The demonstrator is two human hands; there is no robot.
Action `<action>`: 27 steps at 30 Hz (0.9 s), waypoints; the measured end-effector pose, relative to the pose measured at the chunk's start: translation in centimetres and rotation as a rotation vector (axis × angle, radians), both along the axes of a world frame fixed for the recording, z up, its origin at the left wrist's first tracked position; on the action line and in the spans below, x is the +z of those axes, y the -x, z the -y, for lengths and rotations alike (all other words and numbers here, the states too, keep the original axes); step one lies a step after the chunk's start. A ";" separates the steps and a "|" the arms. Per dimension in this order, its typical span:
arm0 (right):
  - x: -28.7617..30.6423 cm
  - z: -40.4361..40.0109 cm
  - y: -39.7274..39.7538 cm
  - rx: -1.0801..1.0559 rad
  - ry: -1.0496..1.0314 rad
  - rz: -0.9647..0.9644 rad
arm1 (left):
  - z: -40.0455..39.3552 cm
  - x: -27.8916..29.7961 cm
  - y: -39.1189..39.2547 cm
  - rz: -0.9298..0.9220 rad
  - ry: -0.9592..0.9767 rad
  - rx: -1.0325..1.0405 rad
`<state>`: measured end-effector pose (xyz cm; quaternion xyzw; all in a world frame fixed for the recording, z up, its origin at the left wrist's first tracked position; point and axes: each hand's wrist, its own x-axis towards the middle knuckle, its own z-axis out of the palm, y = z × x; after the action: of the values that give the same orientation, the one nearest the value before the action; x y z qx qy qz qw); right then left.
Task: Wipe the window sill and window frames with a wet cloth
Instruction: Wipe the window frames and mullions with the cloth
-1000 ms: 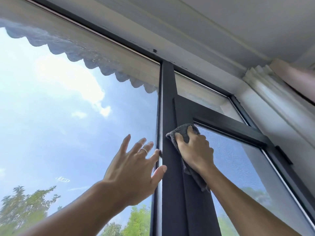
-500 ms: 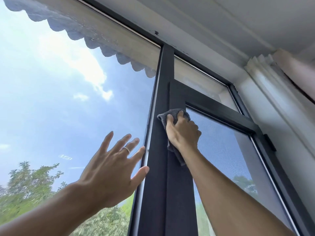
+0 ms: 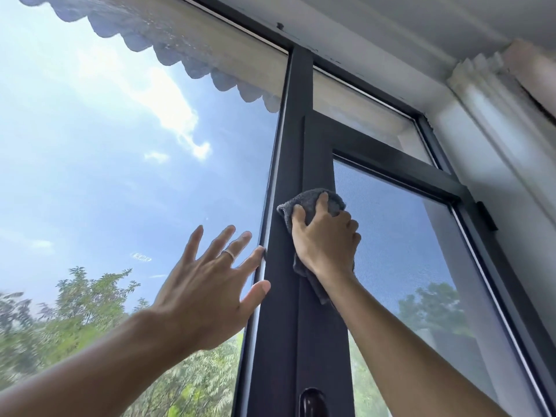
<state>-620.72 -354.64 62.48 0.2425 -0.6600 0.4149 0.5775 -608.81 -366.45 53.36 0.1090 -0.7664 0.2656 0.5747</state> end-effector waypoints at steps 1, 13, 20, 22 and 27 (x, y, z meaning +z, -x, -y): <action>-1.8 -0.2 0.3 -0.023 0.003 -0.008 | 0.0 -0.4 0.0 -0.012 0.007 -0.006; -5.9 1.0 -0.3 -0.064 0.030 -0.121 | 2.3 -4.1 0.7 -0.036 0.111 -0.044; -2.8 0.7 -1.0 0.050 0.074 0.024 | 1.9 -4.7 0.9 -0.052 0.081 -0.105; -6.4 0.9 -1.0 0.012 0.063 0.017 | 1.7 -5.2 0.7 -0.048 0.067 -0.107; -8.3 0.3 -0.6 -0.047 0.003 0.051 | 1.2 -7.4 0.3 0.019 0.075 -0.080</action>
<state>-620.10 -354.94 54.15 0.2155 -0.6795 0.4083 0.5702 -609.15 -367.69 45.93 0.0541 -0.7651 0.2719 0.5812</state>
